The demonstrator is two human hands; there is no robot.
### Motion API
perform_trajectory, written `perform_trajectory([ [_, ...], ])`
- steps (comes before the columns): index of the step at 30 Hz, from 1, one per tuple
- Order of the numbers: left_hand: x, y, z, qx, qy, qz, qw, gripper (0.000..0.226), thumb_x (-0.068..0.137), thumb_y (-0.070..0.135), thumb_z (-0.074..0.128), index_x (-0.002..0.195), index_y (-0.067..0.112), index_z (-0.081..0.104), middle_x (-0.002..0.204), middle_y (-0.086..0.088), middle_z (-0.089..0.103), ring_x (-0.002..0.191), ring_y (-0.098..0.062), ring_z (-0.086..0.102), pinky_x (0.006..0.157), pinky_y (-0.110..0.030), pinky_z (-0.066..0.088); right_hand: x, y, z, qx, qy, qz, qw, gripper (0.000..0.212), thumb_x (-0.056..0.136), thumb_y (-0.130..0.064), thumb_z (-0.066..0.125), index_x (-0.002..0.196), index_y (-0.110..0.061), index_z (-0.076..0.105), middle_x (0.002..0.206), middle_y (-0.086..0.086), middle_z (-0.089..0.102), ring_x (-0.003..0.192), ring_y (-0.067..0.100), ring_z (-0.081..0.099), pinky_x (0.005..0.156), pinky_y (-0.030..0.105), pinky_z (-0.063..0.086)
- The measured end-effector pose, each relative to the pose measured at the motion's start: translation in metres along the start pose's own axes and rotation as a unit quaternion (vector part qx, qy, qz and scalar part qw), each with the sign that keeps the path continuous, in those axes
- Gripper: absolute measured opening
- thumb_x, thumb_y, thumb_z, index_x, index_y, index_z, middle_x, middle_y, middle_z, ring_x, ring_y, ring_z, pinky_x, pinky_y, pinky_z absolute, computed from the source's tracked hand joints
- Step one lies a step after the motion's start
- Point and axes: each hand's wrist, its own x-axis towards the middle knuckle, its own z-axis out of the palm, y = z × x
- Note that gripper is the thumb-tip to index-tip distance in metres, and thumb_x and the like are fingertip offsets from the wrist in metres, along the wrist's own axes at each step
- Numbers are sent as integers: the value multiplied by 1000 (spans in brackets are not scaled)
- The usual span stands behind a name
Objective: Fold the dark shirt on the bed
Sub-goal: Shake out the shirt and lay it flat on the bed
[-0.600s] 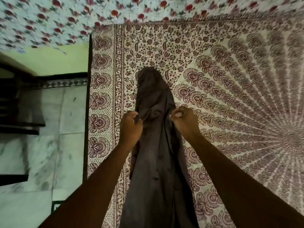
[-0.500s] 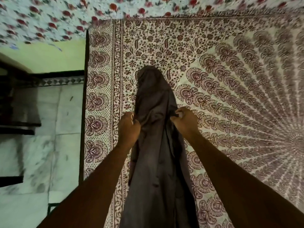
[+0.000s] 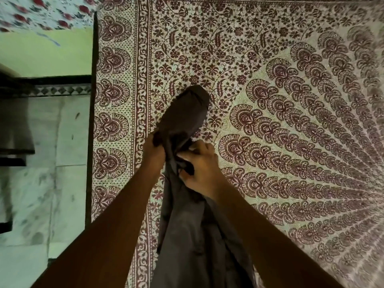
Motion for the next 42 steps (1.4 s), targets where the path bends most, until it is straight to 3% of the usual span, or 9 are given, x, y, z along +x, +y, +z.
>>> perform_trajectory([
  [2,5,0,-6,7,5,9,1000,36,85,15,70,122,14,66,119,-11,72,110,-30,69,98,-48,57,0,-8,2,109,1,19,994,36,77,-36,73,112,-31,80,137,13,52,127,37,46,107,47,41],
  [5,8,-1,-3,-11,4,-4,1000,37,90,0,65,118,24,64,116,-6,70,111,-28,68,100,-42,56,14,-19,-12,434,66,213,873,23,78,-33,65,92,-22,80,113,12,75,106,30,71,103,50,54],
  [13,-10,22,-2,-90,-85,-115,986,16,76,10,65,91,6,70,91,-8,72,82,-25,64,71,-30,51,33,13,-49,558,-1,320,766,40,97,-41,69,123,-11,73,111,12,79,104,30,75,94,38,59],
  [17,-52,44,-14,-263,-193,-167,930,53,62,15,62,113,6,60,98,-13,69,85,-29,66,81,-34,54,3,6,-73,551,-43,243,797,9,98,-11,65,98,-12,74,84,5,80,73,16,76,66,22,59],
  [23,-125,66,-47,-315,-275,-193,887,56,95,54,52,107,6,80,110,-15,77,97,-29,76,83,-37,63,-67,-22,-121,588,25,165,792,31,96,-4,64,126,-2,68,123,17,74,109,26,72,91,34,60],
  [32,-250,105,-98,-57,-282,81,954,48,71,-1,88,115,9,71,111,-6,80,102,-20,77,90,-35,63,-206,-102,-235,361,54,-30,931,13,107,-7,54,111,-9,67,108,8,72,108,26,70,91,40,56],
  [35,-294,129,-115,59,-241,182,951,41,73,14,93,109,16,75,105,-2,81,101,-21,77,95,-50,61,-260,-132,-275,202,72,-67,974,29,106,-15,59,87,-38,60,84,-17,62,79,0,59,74,27,47],
  [39,-347,162,-134,150,-179,259,937,64,51,59,92,103,26,78,97,8,81,94,-15,77,90,-40,61,-325,-141,-320,101,137,-48,984,27,91,-45,78,92,-20,69,83,-2,68,78,16,68,69,45,53],
  [42,-388,188,-142,164,-174,298,924,50,57,45,101,94,22,77,91,11,79,87,-10,74,84,-30,58,-369,-142,-361,56,141,-18,988,42,67,-47,95,89,-17,75,83,-2,74,77,12,71,67,40,55],
])
